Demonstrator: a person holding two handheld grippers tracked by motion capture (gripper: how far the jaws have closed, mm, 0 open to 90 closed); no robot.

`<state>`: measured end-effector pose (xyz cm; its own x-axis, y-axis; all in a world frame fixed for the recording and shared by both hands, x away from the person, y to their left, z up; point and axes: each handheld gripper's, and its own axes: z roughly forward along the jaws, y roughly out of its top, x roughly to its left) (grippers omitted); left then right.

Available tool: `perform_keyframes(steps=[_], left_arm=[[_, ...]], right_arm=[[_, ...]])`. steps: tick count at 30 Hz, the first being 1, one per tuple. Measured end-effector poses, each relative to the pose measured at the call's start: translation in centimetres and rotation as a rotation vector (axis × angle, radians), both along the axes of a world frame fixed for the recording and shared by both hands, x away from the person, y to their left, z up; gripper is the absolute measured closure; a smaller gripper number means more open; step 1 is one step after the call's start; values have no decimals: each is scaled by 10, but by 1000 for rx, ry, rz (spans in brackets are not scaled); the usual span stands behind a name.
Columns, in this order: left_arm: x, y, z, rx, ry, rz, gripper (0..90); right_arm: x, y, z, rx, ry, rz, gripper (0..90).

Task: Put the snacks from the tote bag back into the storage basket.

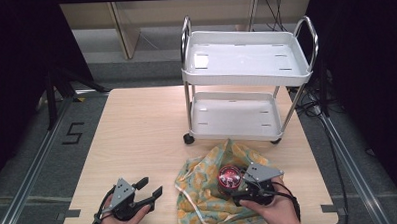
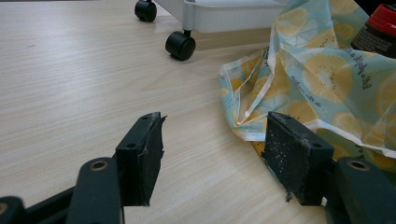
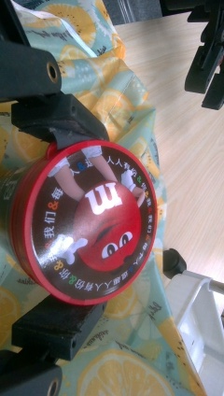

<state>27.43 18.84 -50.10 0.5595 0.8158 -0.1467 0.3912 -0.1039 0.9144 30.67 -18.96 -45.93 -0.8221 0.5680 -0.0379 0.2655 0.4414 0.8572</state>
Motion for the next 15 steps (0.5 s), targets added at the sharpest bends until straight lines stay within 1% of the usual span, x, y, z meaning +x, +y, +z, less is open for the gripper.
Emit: perform_keyframes(steps=[2,3,4,5,6,7,10,14,15], left_arm=[[0,0,0,-3,0,1,369],[0,0,0,-7,-3,2,370],[0,0,0,-7,-3,2,369],[0,0,0,-6,-3,1,369],[0,0,0,-5,-1,2,369],[0,0,0,-4,0,4,369],[0,0,0,-9,-3,4,369],[0,-1,0,-20,2,16,369],[1,-1,-1,-28,-3,12,369]], right_arm=[[-1,-1,1,-8,3,-6,260],[0,-1,2,-6,-19,-8,261],[0,-1,2,-6,-19,-8,261],[-2,0,2,2,5,-22,260],[-2,0,2,2,5,-22,260],[0,-1,3,-2,-16,-8,261],[-1,-2,4,-1,-9,-24,261],[-1,-2,6,3,-13,-18,261],[0,-1,6,10,-19,-16,261]])
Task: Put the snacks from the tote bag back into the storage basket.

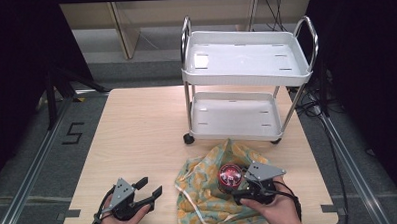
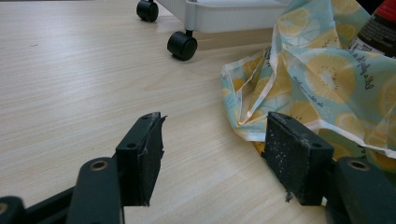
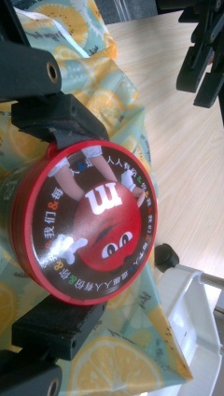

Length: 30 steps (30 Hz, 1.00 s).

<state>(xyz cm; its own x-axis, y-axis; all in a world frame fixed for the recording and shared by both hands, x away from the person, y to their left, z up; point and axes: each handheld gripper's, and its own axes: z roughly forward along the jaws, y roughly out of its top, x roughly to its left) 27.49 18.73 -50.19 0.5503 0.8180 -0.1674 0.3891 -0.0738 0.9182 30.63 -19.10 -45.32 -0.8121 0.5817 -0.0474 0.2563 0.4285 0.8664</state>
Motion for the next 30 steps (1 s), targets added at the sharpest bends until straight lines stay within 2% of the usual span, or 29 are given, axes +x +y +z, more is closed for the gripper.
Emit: perform_keyframes(steps=[3,4,5,6,8,9,11,14,16,17,21,24,30], left_arm=[[0,1,0,2,6,9,370],[0,1,0,-3,3,9,370],[0,1,0,-3,3,9,370],[-1,1,0,2,7,15,370],[-1,1,1,10,15,19,370],[0,1,0,-3,5,8,370],[0,1,0,4,10,6,370],[0,1,0,5,16,13,370],[0,3,0,10,12,10,370],[0,3,0,10,13,10,370],[0,3,0,11,12,10,370],[0,3,0,12,11,10,370],[0,3,-1,12,9,11,370]], right_arm=[[0,-1,2,1,-8,1,261],[-1,-2,3,11,12,-13,261],[-1,-2,3,11,12,-13,261],[0,-3,4,5,-9,-4,261],[0,-4,6,12,1,-14,261],[0,-4,6,12,1,-14,261],[1,-5,9,21,-19,-4,261],[0,-6,11,33,-5,-17,261],[1,-5,11,40,-22,-21,261],[2,-6,13,27,-7,-14,261],[2,-4,15,34,5,-24,261],[4,-3,20,37,-16,6,261],[5,-2,27,35,-25,-3,261]])
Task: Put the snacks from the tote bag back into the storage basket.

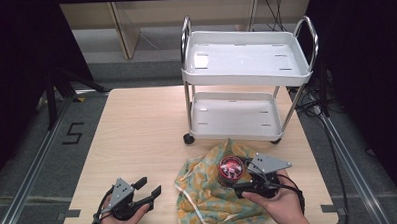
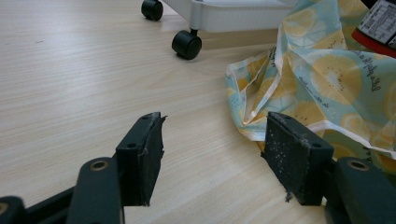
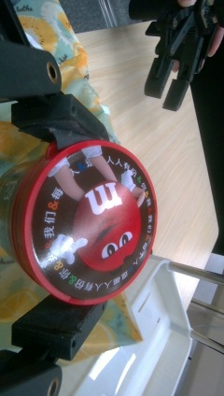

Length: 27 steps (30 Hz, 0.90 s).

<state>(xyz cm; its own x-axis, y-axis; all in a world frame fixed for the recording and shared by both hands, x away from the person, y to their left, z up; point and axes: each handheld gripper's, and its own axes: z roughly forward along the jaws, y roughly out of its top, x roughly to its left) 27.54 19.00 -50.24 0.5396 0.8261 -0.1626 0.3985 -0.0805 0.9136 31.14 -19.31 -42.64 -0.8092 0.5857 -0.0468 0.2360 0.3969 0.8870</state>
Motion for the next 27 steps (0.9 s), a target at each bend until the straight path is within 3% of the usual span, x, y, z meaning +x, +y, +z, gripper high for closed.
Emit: perform_keyframes(steps=[5,7,10,11,12,14,27], left_arm=[[-1,0,0,8,13,16,370],[0,0,0,12,13,14,370],[0,0,0,10,9,10,370],[0,-1,0,2,6,9,370],[0,0,0,7,5,8,370],[-1,0,0,7,6,12,370],[0,1,0,2,5,15,371]], right_arm=[[2,0,5,3,-6,9,261],[0,2,6,24,1,-17,261],[2,0,8,11,-4,-11,261],[3,1,9,15,-21,-3,261],[1,1,11,17,14,-16,261],[4,0,12,15,-27,-15,261],[9,3,21,26,-26,-25,261]])
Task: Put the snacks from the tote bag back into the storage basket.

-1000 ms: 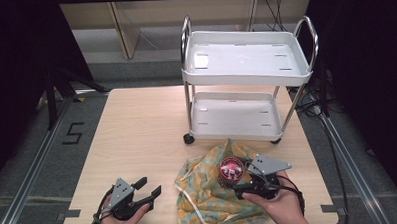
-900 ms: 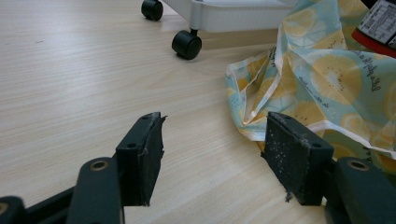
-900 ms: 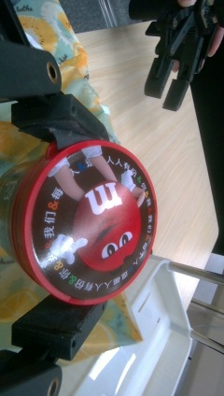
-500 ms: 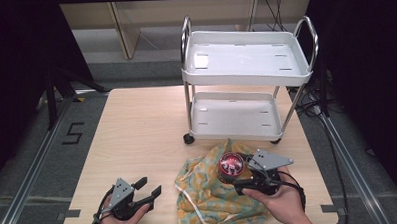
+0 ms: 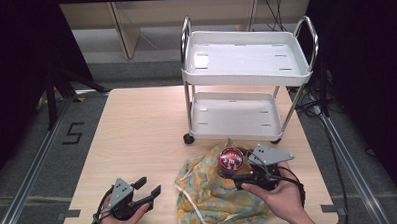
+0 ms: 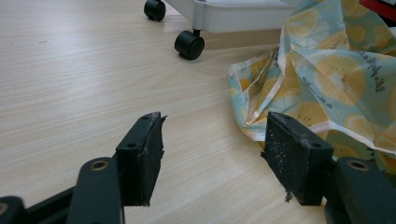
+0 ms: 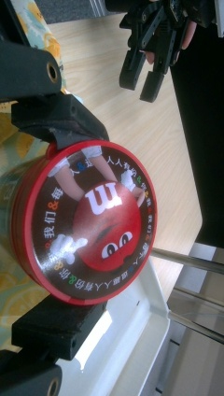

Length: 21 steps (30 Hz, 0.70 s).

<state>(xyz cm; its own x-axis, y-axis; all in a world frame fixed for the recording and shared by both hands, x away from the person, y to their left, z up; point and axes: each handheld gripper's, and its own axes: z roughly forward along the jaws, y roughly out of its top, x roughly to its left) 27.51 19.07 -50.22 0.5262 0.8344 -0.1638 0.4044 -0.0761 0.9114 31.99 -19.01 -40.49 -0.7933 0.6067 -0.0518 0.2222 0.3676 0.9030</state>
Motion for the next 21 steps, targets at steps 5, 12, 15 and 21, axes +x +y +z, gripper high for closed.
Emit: perform_keyframes(steps=[5,12,15,21], left_arm=[[0,0,0,3,-2,-1,371],[0,0,0,2,-4,-1,371],[0,0,0,3,-4,-1,370],[0,0,0,3,-4,-1,370]], right_arm=[[2,0,4,10,-2,-13,261],[4,0,6,1,-11,0,261],[6,1,6,12,-25,-13,261],[10,-1,11,14,-22,-15,261]])
